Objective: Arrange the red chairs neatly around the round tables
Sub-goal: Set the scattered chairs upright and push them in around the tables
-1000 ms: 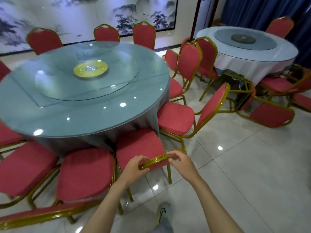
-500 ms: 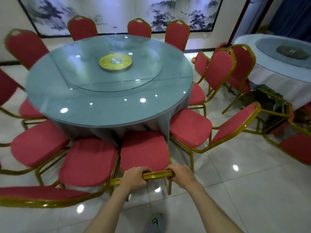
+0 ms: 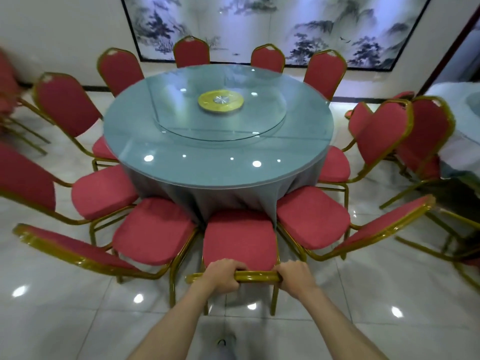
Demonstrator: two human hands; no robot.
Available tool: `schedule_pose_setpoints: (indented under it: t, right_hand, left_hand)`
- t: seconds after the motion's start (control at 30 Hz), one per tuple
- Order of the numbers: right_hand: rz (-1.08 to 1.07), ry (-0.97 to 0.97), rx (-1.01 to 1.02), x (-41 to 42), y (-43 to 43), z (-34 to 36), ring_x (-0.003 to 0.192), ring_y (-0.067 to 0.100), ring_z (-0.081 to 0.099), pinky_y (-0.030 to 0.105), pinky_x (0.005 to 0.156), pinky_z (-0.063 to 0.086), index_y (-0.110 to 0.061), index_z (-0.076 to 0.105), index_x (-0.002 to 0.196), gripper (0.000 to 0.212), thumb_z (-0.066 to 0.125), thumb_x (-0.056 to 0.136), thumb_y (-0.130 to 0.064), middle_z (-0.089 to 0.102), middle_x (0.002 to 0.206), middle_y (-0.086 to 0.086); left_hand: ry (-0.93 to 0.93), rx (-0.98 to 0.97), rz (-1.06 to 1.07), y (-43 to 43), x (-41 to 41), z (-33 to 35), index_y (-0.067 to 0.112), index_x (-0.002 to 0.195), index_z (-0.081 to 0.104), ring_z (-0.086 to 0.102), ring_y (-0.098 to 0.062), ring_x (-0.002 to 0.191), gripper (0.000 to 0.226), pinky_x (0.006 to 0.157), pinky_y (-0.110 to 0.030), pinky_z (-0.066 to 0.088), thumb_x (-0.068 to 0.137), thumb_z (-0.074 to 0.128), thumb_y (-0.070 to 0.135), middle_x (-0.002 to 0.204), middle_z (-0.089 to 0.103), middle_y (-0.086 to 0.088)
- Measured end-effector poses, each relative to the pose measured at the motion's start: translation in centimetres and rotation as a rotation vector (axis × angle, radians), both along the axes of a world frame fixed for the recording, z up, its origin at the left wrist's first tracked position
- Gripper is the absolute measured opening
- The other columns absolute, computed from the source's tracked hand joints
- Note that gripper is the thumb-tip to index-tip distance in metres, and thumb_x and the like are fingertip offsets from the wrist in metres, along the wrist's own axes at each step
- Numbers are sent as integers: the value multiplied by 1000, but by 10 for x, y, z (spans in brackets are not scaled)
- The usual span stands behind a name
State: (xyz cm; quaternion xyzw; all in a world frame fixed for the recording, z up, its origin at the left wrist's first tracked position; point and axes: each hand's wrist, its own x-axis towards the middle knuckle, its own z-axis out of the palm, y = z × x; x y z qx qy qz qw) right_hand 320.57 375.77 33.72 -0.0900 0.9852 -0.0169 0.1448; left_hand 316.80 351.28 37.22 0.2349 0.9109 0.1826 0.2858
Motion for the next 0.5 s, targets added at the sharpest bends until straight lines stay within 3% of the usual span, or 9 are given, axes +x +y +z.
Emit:
schedule_pose_setpoints:
  t: [0.13, 0.27, 0.4, 0.5]
  right_hand:
    - [29, 14, -39, 17, 27, 3, 91, 22, 71, 33, 71, 46, -26, 70, 96, 12, 64, 87, -32, 74, 93, -4]
    - [35, 44, -120, 34, 46, 3, 86, 21, 69, 33, 66, 42, -27, 65, 96, 8, 62, 89, -29, 72, 90, -4]
    - [-12, 74, -204, 48, 56, -6, 88, 16, 68, 37, 71, 53, -32, 56, 104, 12, 61, 93, -29, 69, 94, -8]
    - [2, 102, -227, 59, 56, -8, 93, 20, 68, 36, 74, 52, -34, 56, 113, 19, 57, 98, -23, 67, 100, -7]
  left_hand:
    - [51, -33, 54, 24, 20, -2, 54, 122, 62, 67, -12, 102, 52, 92, -39, 54, 76, 56, 31, 109, 73, 20]
    - [101, -64, 113, 37, 38, -9, 45, 116, 66, 69, -15, 98, 36, 88, -38, 56, 81, 61, 38, 103, 74, 16]
    - [111, -140, 149, 26, 50, -9, 34, 113, 71, 67, -19, 100, 30, 85, -33, 52, 88, 61, 20, 103, 73, 7]
    - [128, -154, 183, 20, 56, -11, 33, 109, 73, 67, -20, 100, 28, 87, -33, 50, 92, 60, 15, 101, 73, 5]
